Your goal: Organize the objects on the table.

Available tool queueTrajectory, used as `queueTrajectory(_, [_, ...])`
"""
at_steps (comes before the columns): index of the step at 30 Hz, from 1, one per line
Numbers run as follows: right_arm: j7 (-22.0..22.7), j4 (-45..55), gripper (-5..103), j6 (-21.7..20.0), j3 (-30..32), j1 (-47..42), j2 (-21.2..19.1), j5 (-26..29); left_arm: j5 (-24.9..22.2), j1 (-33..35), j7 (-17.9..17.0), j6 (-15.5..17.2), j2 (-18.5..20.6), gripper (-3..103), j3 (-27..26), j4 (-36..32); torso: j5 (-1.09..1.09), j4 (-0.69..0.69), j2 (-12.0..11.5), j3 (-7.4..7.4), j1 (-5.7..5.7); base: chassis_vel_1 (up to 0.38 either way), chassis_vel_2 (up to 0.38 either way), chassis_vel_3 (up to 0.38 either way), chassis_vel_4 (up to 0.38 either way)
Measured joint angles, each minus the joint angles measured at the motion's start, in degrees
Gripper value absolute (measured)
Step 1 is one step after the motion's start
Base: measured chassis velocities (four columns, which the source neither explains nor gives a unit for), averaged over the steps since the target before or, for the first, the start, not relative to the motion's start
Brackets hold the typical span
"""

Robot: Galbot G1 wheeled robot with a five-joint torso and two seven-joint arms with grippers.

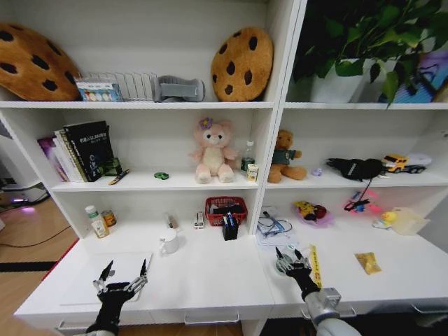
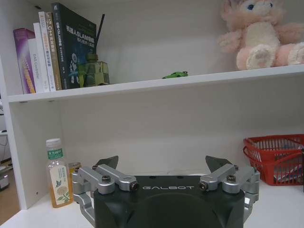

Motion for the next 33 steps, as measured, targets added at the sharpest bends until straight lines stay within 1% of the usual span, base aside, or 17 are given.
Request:
queueTrajectory(1, [-0.13, -0.06, 52, 0.00, 0.01, -0.12, 0.02, -0.10, 0.00, 0.00, 0.00, 0.00, 0.00, 100, 0.00, 0.00, 0.00, 0.00, 0.00, 0.00, 0.00, 0.000, 0.000, 0.000, 0.000])
queueTrajectory(2, [-0.13, -0.06, 52, 0.00, 0.01, -0.12, 0.02, -0.10, 0.00, 0.00, 0.00, 0.00, 0.00, 100, 0.00, 0.00, 0.00, 0.00, 0.00, 0.00, 0.00, 0.000, 0.000, 0.000, 0.000])
queueTrajectory(4, [-0.18, 0.00, 41, 0.06, 0.26, -0.47, 0.11, -0.26, 0.00, 0.00, 0.00, 0.00, 0.00, 100, 0.00, 0.00, 0.00, 0.01, 0.00, 0.00, 0.00, 0.000, 0.000, 0.000, 0.000])
queueTrajectory(5, [-0.18, 0.00, 41, 0.06, 0.26, -0.47, 0.11, -0.26, 0.00, 0.00, 0.00, 0.00, 0.00, 100, 0.00, 0.00, 0.00, 0.01, 0.00, 0.00, 0.00, 0.000, 0.000, 0.000, 0.000])
queueTrajectory(7, [-0.17, 0.37, 33, 0.09, 0.62, -0.96, 0.24, -0.33, 0.00, 0.00, 0.01, 0.00, 0.00, 100, 0.00, 0.00, 0.00, 0.00, 0.00, 0.00, 0.00, 0.000, 0.000, 0.000, 0.000])
queueTrajectory(8, [-0.17, 0.37, 33, 0.09, 0.62, -0.96, 0.24, -0.33, 0.00, 0.00, 0.01, 0.00, 0.00, 100, 0.00, 0.00, 0.00, 0.00, 0.00, 0.00, 0.00, 0.000, 0.000, 0.000, 0.000])
queueTrajectory(10, [-0.17, 0.83, 25, 0.20, 0.98, -1.27, 0.27, -0.34, 0.00, 0.00, 0.00, 0.00, 0.00, 100, 0.00, 0.00, 0.00, 0.00, 0.00, 0.00, 0.00, 0.000, 0.000, 0.000, 0.000])
queueTrajectory(15, [-0.66, 1.25, 25, 1.16, 1.31, -1.79, 0.57, -0.34, 0.00, 0.00, 0.00, 0.00, 0.00, 100, 0.00, 0.00, 0.01, 0.00, 0.00, 0.00, 0.00, 0.000, 0.000, 0.000, 0.000])
queueTrajectory(18, [-1.92, 2.67, 25, 2.00, 1.93, -2.93, 0.93, -0.26, 0.00, 0.00, 0.00, 0.00, 0.00, 100, 0.00, 0.00, 0.01, 0.01, 0.00, 0.00, 0.00, 0.000, 0.000, 0.000, 0.000])
queueTrajectory(20, [-3.77, 4.95, 25, 3.39, 2.94, -5.22, 1.60, -0.12, 0.00, 0.00, 0.00, 0.00, 0.00, 100, 0.00, 0.00, 0.00, 0.01, 0.00, 0.00, 0.00, 0.000, 0.000, 0.000, 0.000])
queueTrajectory(22, [-4.22, 6.06, 25, 3.74, 3.34, -6.34, 1.96, -0.15, 0.00, 0.00, 0.00, 0.00, 0.00, 100, 0.00, 0.00, 0.01, 0.01, 0.00, 0.00, 0.00, 0.000, 0.000, 0.000, 0.000])
queueTrajectory(26, [-4.88, 11.12, 25, 4.51, 4.92, -11.80, 4.10, -0.71, 0.00, 0.00, -0.01, 0.00, 0.00, 100, 0.00, 0.00, 0.00, 0.00, 0.00, 0.00, 0.00, 0.000, 0.000, 0.000, 0.000])
queueTrajectory(27, [-4.80, 13.21, 25, 4.81, 5.93, -14.35, 4.94, -1.23, 0.00, 0.00, -0.01, 0.00, 0.00, 100, 0.00, 0.00, -0.02, -0.01, 0.00, -0.01, 0.00, 0.000, 0.000, 0.000, 0.000])
queueTrajectory(29, [-4.43, 14.61, 25, 6.01, 7.17, -17.71, 5.13, -2.20, 0.00, 0.00, -0.01, -0.01, 0.00, 100, 0.00, 0.00, 0.00, 0.02, 0.00, -0.01, 0.00, 0.000, 0.000, 0.000, 0.000])
queueTrajectory(30, [-4.43, 14.61, 25, 6.01, 7.17, -17.71, 5.13, -2.20, 0.00, 0.00, -0.01, -0.01, 0.00, 100, 0.00, 0.00, 0.00, 0.02, 0.00, -0.01, 0.00, 0.000, 0.000, 0.000, 0.000])
queueTrajectory(32, [-5.29, 15.39, 25, 8.53, 9.80, -23.20, 5.41, -3.20, 0.00, 0.00, -0.01, -0.01, -0.01, 100, -0.01, 0.01, 0.00, 0.02, 0.00, -0.01, 0.00, 0.000, 0.000, 0.000, 0.000])
queueTrajectory(33, [-5.29, 15.39, 25, 8.53, 9.80, -23.20, 5.41, -3.20, 0.00, 0.00, -0.01, -0.01, -0.01, 100, -0.01, 0.01, 0.00, 0.02, 0.00, -0.01, 0.00, 0.000, 0.000, 0.000, 0.000])
